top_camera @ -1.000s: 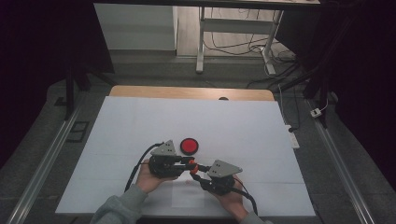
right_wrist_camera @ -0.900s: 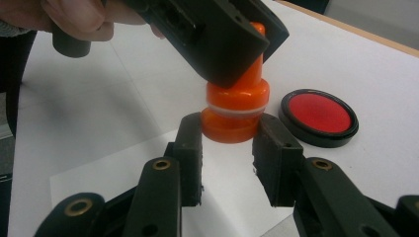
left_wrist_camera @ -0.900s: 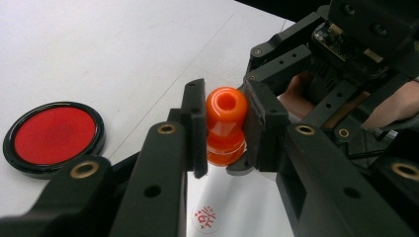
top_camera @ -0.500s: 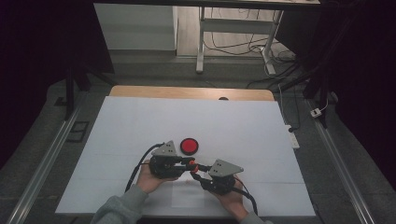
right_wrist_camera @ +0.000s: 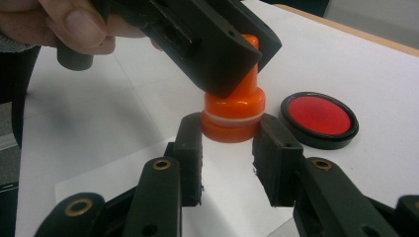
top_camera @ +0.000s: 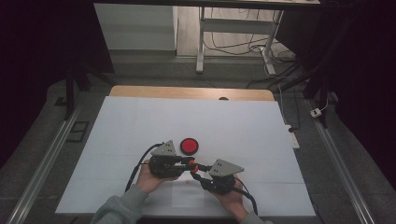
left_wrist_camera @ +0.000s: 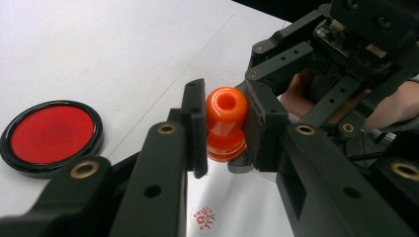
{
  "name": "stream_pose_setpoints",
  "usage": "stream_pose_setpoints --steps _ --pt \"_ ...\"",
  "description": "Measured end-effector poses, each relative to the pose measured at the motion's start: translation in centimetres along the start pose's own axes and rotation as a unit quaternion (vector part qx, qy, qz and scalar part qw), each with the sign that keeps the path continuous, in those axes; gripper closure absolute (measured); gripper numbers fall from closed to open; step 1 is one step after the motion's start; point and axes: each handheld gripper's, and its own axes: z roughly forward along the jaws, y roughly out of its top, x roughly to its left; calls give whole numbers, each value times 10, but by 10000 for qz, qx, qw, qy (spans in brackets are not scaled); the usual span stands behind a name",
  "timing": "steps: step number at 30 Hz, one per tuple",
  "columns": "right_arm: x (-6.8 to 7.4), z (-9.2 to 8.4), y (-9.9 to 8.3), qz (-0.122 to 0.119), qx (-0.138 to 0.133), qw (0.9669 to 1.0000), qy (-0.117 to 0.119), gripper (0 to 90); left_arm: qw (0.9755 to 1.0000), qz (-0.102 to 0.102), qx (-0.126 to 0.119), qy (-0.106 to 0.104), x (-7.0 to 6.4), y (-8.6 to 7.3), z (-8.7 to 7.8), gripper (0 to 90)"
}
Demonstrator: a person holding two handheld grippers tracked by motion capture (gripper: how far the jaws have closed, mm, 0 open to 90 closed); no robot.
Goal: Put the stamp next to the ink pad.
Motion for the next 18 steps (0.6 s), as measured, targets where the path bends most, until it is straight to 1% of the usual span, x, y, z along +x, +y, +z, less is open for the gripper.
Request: stream_pose_setpoints --steps 12,18 --pt "-1 -1 0 59 -17 10000 -34 645 10000 25 12 17 0 0 0 723" --pt "-1 -1 0 69 -61 10000 -30 645 10000 3 -7 13 0 -1 1 723"
